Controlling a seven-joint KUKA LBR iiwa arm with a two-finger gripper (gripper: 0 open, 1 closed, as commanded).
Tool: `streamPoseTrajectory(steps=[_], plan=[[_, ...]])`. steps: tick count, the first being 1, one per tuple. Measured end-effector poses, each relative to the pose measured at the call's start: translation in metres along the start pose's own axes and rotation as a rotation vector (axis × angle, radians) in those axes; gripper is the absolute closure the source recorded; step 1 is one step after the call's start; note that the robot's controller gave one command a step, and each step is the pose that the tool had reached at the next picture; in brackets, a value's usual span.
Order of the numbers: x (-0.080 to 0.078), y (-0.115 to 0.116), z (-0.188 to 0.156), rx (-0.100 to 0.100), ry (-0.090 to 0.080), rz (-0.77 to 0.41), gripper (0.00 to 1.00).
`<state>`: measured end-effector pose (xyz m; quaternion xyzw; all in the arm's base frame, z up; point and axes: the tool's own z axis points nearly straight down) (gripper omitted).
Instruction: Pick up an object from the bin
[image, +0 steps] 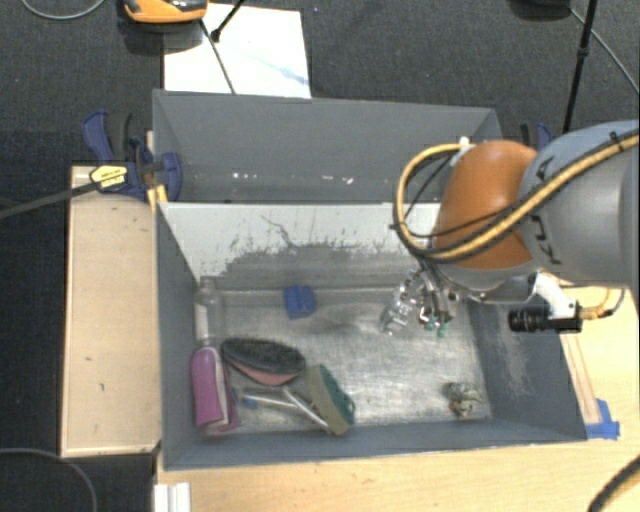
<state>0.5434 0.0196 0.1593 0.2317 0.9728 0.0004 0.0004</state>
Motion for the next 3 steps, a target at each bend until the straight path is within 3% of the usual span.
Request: streamPoseTrajectory(steps=[1,2,3], plan=[[0.0,0.0,0.0,0.001,0.0,-0.004,0.0],[-0.001,0.076,0.052,-0.002,0.0,-0.219,0.0],[0.0,0.104,0.029,-0.003,-0.005,-0.279,0.0]])
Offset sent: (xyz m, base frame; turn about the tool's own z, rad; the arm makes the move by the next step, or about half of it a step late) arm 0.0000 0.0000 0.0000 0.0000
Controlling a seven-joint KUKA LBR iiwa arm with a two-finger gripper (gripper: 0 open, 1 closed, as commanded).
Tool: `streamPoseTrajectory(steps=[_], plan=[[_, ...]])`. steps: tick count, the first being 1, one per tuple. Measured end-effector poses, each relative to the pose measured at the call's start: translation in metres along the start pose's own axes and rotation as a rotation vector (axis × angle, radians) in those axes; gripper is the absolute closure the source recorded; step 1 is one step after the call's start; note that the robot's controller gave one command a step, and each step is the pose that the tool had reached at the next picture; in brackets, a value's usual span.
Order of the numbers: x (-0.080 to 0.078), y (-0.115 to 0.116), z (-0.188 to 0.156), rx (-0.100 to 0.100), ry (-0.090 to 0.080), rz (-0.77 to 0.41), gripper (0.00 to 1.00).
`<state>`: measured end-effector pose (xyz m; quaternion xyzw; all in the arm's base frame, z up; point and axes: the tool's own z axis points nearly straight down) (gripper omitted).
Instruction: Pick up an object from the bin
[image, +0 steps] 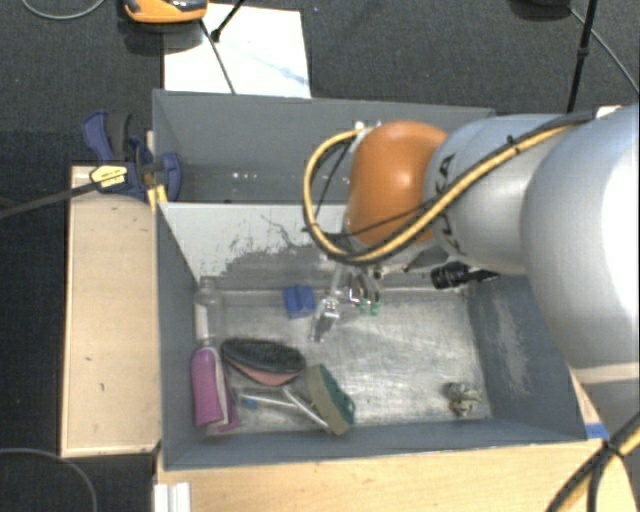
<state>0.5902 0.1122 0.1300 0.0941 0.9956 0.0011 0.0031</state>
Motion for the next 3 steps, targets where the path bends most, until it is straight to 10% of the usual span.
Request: streamPoseTrajectory(steps=[1,2,3], plan=[[-0.002,0.012,0.056,-0.002,-0.005,0.109,0.0],[-0.004,0.01,0.054,-0.001,-0.011,0.108,1.0],[0.005,-0.002,-0.074,-0.001,-0.003,0.1,1.0]])
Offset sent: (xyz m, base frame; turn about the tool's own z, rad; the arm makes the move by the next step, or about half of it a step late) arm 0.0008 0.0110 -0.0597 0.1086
